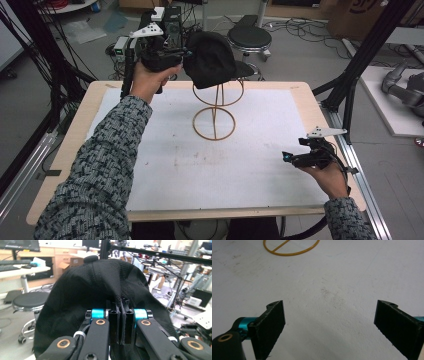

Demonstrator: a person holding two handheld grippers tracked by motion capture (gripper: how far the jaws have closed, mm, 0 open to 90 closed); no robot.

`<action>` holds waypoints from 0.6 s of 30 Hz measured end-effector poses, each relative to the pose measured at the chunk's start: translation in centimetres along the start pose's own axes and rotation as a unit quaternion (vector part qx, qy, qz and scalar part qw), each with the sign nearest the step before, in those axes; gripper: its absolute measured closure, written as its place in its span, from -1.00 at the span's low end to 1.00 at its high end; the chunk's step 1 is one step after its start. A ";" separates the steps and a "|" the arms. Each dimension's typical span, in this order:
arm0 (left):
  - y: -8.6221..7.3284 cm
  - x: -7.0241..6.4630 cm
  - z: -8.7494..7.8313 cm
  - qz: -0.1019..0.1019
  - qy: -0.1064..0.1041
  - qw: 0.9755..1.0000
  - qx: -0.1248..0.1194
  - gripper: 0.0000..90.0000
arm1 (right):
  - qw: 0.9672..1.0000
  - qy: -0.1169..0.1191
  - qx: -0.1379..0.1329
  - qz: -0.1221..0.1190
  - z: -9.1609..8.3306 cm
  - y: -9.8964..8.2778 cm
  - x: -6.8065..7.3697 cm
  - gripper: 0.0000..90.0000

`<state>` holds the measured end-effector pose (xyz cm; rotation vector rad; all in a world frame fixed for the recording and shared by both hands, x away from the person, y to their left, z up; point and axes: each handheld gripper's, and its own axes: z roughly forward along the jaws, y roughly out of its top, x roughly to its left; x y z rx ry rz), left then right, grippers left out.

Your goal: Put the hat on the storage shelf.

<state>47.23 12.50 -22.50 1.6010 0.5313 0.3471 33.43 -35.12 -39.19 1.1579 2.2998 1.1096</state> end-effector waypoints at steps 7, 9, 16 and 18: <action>-1.1 -0.8 0.3 0.025 -0.002 0.999 0.037 0.89 | 1.000 0.006 0.001 -0.007 0.5 0.2 0.4 -0.79; -1.5 -1.2 0.6 0.037 -0.001 0.998 0.046 0.87 | 1.000 0.006 0.002 -0.006 0.5 0.3 0.4 -0.79; -3.2 -1.2 1.3 0.042 0.025 0.996 0.073 0.81 | 1.000 0.007 0.003 -0.005 0.5 0.1 0.5 -0.79; -3.6 -0.8 1.1 0.033 0.034 0.996 0.070 0.80 | 1.000 0.006 0.003 -0.007 0.5 0.1 0.4 -0.79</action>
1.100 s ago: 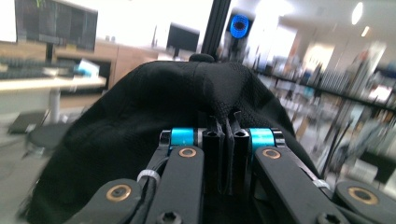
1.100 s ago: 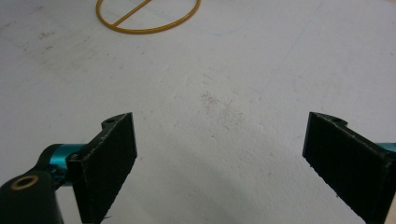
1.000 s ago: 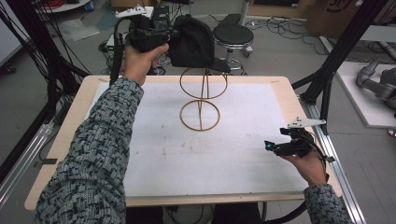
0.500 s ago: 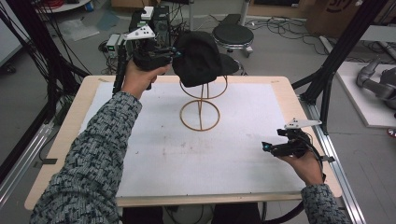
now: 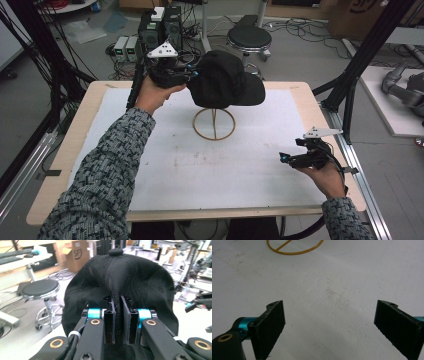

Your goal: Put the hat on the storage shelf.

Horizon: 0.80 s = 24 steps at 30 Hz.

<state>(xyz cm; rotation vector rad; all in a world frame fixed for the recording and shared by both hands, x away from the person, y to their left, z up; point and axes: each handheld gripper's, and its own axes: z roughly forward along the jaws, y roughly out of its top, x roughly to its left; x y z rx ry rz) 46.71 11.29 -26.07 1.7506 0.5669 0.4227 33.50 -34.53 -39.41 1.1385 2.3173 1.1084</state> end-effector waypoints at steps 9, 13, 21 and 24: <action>-1.0 1.3 -1.1 -0.030 0.005 1.000 0.000 0.27 | 1.000 0.000 0.001 0.000 0.1 0.3 0.0 -0.79; -1.5 1.4 -1.7 -0.032 0.008 0.999 0.004 0.21 | 1.000 0.002 0.000 -0.004 0.4 0.5 0.3 -0.79; -2.0 1.8 -3.6 -0.031 0.028 0.999 0.018 0.13 | 1.000 0.003 0.003 -0.007 0.7 0.9 0.6 -0.79; -2.1 1.8 -4.0 -0.030 0.033 0.999 0.022 0.10 | 1.000 0.003 0.004 -0.009 0.7 1.1 0.7 -0.79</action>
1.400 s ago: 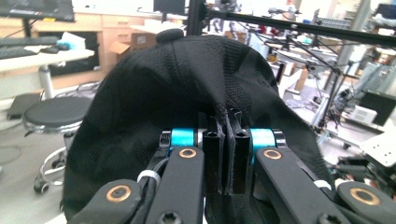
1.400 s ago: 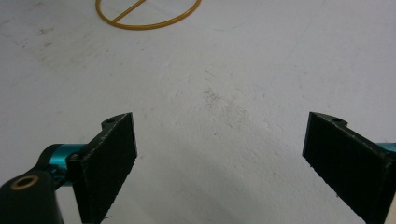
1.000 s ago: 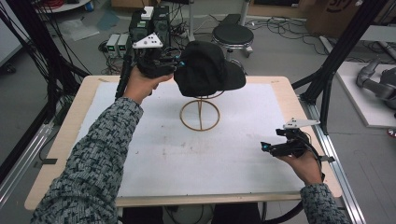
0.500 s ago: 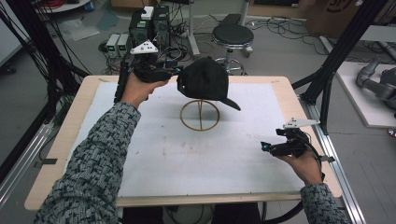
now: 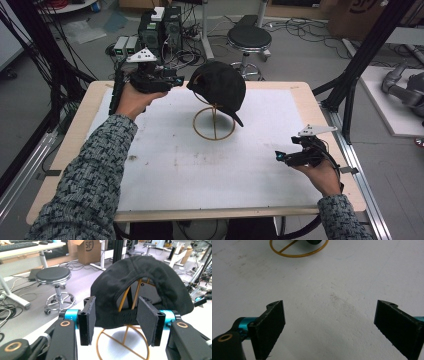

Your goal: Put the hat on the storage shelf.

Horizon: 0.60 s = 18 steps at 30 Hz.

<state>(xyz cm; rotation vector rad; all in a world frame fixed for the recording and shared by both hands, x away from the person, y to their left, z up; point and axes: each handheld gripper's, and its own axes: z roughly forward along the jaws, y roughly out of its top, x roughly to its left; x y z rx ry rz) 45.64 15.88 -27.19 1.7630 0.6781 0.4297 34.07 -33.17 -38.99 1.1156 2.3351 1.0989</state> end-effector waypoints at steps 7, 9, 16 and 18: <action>-0.7 0.1 -1.7 0.003 0.017 1.000 0.021 0.01 | 1.000 0.001 0.001 0.000 0.2 0.5 0.2 -0.79; -1.1 0.2 -2.5 0.007 0.023 0.999 0.029 -0.01 | 1.000 0.000 -0.001 0.001 0.2 0.8 0.1 -0.79; -2.6 0.5 -5.3 0.002 0.044 0.998 0.055 -0.16 | 1.000 -0.005 0.004 -0.001 0.7 1.9 0.4 -0.79; -3.0 0.5 -5.9 0.005 0.052 0.997 0.065 -0.18 | 1.000 -0.003 0.004 -0.003 0.8 2.1 0.5 -0.79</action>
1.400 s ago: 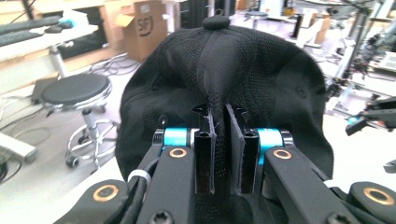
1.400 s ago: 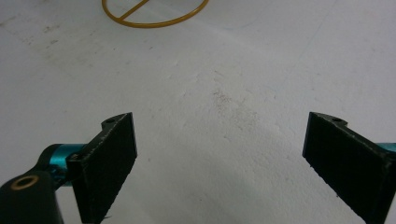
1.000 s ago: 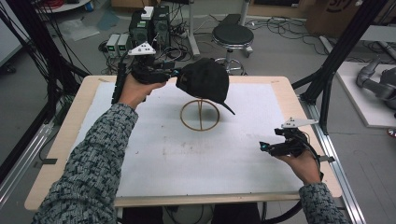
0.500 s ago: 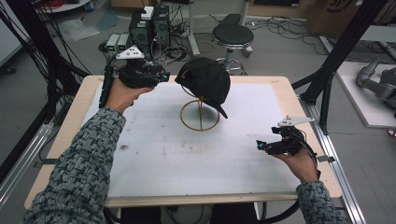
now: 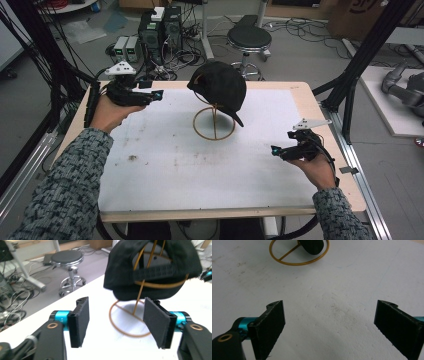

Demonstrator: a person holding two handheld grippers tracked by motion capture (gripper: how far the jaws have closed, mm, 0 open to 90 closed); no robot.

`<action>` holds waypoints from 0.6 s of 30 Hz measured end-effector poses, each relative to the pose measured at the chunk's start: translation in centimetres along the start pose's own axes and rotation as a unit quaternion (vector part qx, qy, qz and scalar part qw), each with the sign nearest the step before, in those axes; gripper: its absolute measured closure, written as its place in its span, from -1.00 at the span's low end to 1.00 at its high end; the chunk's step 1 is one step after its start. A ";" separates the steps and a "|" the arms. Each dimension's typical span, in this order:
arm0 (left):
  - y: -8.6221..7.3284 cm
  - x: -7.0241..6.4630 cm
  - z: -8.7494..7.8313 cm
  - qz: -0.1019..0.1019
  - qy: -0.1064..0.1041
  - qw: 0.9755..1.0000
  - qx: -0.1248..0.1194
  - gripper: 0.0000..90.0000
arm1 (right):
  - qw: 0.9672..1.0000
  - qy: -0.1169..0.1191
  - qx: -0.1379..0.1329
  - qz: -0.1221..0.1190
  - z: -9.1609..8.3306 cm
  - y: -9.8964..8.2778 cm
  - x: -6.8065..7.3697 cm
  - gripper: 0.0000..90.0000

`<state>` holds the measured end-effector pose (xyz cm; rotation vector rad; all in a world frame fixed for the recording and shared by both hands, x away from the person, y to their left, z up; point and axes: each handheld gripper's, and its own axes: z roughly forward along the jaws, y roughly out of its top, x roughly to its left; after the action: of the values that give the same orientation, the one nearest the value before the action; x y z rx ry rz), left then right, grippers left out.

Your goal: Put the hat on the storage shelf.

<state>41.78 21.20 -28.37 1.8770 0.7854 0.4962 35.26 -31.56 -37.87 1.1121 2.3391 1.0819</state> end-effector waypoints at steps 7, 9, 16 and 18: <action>-2.8 -0.1 -2.2 0.018 0.041 0.997 0.060 -0.45 | 1.000 0.007 -0.020 -0.018 1.2 2.2 0.6 -0.79; -3.9 -0.1 -2.9 0.024 0.050 0.994 0.099 -0.46 | 1.000 0.002 -0.022 -0.020 1.5 2.7 0.7 -0.79; -6.1 -0.1 -3.8 0.040 0.075 0.986 0.143 -0.46 | 0.999 -0.001 -0.016 -0.028 2.3 3.4 1.1 -0.79; -6.3 -0.1 -3.9 0.042 0.074 0.986 0.144 -0.46 | 1.000 -0.002 -0.015 -0.027 2.3 3.4 1.1 -0.79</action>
<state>37.37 25.45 -32.46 2.1660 0.9168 0.6059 37.66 -28.21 -36.77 1.0325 2.3287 1.0909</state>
